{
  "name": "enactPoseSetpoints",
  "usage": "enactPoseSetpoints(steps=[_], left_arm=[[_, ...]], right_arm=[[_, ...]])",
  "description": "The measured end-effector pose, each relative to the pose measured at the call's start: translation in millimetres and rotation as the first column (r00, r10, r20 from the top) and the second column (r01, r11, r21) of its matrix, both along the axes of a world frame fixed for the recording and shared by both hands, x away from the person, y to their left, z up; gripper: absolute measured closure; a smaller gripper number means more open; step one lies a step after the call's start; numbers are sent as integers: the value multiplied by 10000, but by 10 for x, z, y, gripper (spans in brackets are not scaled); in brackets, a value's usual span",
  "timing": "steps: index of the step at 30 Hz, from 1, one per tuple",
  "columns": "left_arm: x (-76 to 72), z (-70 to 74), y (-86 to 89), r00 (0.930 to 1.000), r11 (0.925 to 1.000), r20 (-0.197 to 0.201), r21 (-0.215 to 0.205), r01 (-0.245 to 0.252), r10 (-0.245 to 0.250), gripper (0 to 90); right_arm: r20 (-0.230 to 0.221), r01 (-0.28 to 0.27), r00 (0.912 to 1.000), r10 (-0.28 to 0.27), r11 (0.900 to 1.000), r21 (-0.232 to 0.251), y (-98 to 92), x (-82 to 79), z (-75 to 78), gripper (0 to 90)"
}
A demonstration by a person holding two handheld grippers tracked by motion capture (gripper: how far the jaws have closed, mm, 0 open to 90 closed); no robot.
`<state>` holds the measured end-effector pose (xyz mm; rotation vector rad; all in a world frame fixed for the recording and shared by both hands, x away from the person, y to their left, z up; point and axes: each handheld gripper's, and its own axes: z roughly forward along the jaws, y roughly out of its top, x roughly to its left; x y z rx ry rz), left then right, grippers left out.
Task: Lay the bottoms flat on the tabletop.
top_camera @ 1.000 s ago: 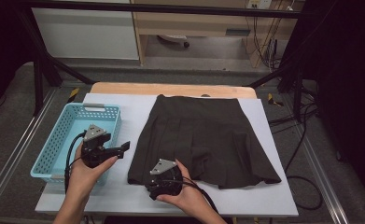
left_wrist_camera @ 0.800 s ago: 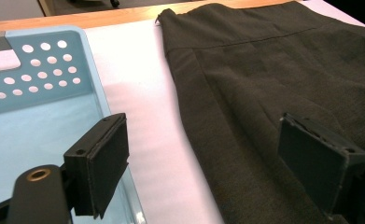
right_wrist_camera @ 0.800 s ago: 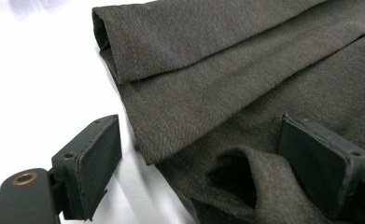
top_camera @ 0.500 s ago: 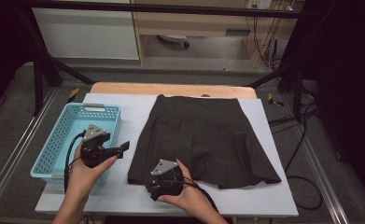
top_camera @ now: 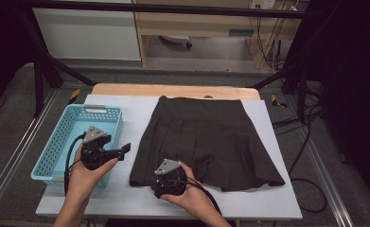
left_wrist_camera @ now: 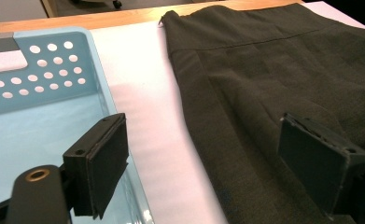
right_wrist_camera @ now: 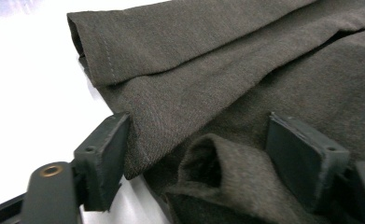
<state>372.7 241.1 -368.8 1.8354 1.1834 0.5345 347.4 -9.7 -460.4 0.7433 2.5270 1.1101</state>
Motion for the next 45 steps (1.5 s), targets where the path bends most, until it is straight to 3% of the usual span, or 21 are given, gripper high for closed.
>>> enactPoseSetpoints(steps=[7,15,28,36,45], left_arm=[[-4,2,-11,10000,10000,-7,9,35,-35,162],[-9,5,-18,10000,10000,-1,3,37,-37,163],[-12,3,-34,10000,10000,-16,29,83,-83,164],[-7,3,-41,9999,9999,-16,31,120,-120,163],[-6,13,-18,10000,10000,3,-17,64,-64,164]], right_arm=[[106,-54,9999,53,9999,121,-47,27,5,406],[152,-96,9998,94,9999,87,-71,52,16,505],[358,173,9992,-179,9997,180,-120,117,25,788],[300,399,9987,-411,9984,393,-90,86,52,830],[292,-90,9995,70,9976,681,79,-50,101,834]])
